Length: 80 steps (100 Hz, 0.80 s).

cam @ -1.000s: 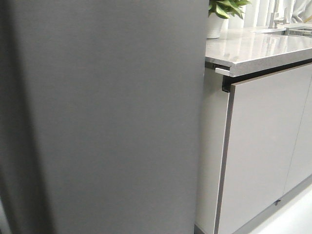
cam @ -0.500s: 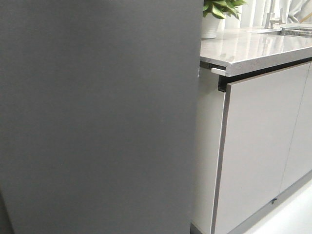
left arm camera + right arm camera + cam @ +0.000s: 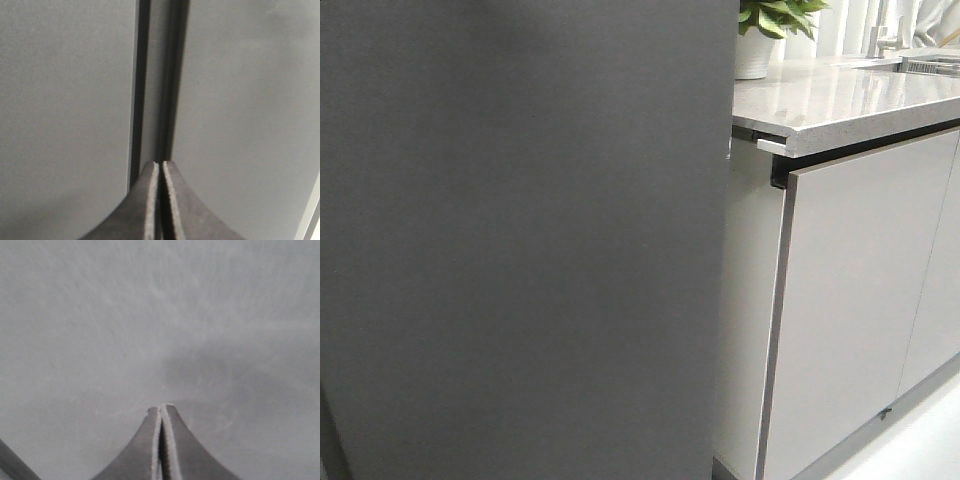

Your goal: Close fridge door

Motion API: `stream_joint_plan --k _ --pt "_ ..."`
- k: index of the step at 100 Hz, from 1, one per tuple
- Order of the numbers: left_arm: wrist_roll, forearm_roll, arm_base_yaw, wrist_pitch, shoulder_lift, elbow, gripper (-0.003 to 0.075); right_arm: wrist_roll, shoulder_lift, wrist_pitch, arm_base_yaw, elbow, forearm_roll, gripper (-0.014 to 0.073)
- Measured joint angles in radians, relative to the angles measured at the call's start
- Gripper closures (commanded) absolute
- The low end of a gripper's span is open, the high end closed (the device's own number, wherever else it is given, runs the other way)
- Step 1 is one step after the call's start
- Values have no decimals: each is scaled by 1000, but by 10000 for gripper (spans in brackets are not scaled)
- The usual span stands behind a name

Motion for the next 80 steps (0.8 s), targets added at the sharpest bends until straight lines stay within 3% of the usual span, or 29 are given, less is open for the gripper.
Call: stream_joint_plan --k 19,37,80 --pt "0 0 0 0 0 0 740 -12 -81 57 -55 33 -2 665" --pt "0 0 0 0 0 0 740 -15 -219 63 -124 161 -26 665" --pt "0 0 0 0 0 0 740 -15 -724 194 -391 497 -186 665"
